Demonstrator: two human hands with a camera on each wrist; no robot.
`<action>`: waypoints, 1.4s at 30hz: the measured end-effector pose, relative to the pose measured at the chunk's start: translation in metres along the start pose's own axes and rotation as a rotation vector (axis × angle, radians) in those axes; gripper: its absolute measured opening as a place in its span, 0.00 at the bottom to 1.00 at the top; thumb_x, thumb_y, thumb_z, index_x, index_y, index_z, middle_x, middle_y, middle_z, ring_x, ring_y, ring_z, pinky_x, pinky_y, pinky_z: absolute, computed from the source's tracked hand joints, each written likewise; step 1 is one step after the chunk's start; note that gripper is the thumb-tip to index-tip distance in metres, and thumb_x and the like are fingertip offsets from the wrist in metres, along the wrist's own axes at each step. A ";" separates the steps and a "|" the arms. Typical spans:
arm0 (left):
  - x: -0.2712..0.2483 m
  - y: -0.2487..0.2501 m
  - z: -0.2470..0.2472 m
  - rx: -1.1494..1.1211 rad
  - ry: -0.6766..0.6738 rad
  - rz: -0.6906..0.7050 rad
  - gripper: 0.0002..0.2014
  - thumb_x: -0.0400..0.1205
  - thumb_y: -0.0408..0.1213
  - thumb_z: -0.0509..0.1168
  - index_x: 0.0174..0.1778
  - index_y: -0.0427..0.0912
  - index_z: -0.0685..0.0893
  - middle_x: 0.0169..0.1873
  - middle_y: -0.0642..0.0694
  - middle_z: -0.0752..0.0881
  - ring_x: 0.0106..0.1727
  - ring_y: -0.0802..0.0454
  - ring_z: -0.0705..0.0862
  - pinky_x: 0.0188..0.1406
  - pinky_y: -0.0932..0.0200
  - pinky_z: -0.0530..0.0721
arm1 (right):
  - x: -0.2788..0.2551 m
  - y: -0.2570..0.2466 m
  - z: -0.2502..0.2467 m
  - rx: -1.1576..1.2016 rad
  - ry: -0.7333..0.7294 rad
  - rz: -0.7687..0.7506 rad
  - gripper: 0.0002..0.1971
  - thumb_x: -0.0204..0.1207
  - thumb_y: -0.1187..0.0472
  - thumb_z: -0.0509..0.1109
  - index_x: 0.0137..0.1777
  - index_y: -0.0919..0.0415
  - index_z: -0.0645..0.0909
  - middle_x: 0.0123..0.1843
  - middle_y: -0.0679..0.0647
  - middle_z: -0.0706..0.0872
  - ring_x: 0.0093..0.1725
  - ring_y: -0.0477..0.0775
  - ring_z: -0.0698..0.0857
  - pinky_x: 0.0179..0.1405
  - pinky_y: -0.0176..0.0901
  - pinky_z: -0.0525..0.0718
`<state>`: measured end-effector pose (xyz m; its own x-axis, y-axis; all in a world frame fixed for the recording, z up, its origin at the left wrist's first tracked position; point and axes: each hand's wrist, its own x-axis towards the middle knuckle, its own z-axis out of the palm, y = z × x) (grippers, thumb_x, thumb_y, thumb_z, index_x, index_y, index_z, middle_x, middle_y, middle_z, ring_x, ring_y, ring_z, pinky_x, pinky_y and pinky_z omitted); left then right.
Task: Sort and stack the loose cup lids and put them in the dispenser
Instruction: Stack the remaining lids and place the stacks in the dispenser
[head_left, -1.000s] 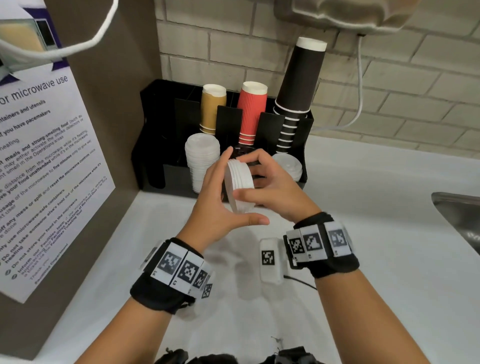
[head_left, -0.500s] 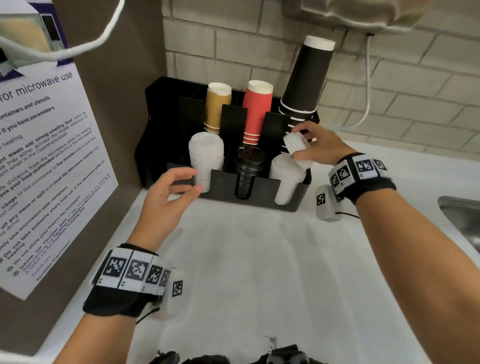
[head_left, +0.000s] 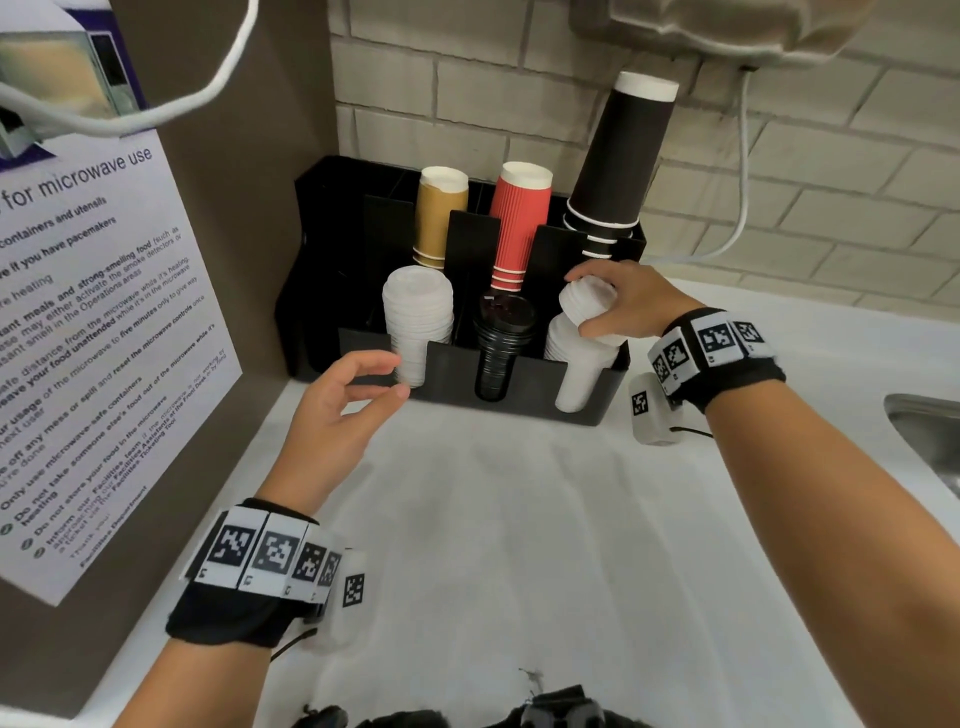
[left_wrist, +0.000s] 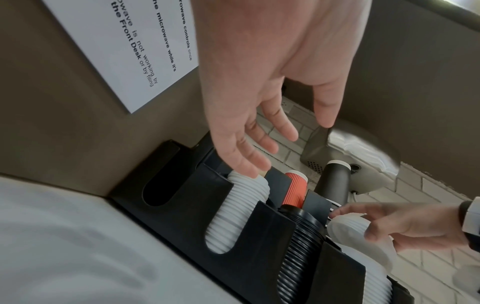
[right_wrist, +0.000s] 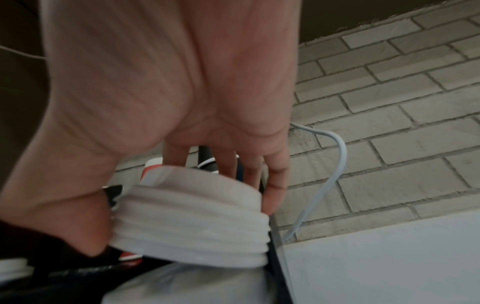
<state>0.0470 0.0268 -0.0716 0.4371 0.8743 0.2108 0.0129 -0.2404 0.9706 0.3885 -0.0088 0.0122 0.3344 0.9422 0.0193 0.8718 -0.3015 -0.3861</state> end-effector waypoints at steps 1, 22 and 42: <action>0.001 0.000 0.001 0.000 -0.002 0.001 0.12 0.80 0.36 0.70 0.54 0.61 0.84 0.54 0.64 0.85 0.50 0.69 0.84 0.52 0.63 0.78 | 0.000 -0.001 0.002 -0.006 -0.020 -0.003 0.33 0.64 0.58 0.78 0.69 0.42 0.75 0.67 0.55 0.77 0.65 0.56 0.76 0.62 0.46 0.76; 0.012 -0.009 0.009 0.058 -0.042 0.050 0.13 0.80 0.35 0.71 0.56 0.58 0.84 0.56 0.57 0.84 0.53 0.65 0.83 0.49 0.72 0.77 | -0.009 0.001 0.059 0.106 0.240 -0.031 0.25 0.64 0.56 0.79 0.63 0.48 0.80 0.58 0.56 0.74 0.58 0.59 0.77 0.57 0.42 0.71; 0.062 -0.014 0.061 1.186 -0.388 0.157 0.42 0.83 0.54 0.62 0.86 0.40 0.48 0.85 0.43 0.52 0.86 0.47 0.48 0.83 0.46 0.50 | -0.010 -0.015 0.066 -0.385 0.038 0.079 0.31 0.85 0.49 0.51 0.85 0.59 0.51 0.85 0.64 0.55 0.84 0.64 0.52 0.82 0.61 0.46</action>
<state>0.1291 0.0583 -0.0793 0.7395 0.6693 0.0711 0.6479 -0.7365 0.1943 0.3484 -0.0037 -0.0429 0.4125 0.9101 0.0407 0.9110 -0.4123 -0.0141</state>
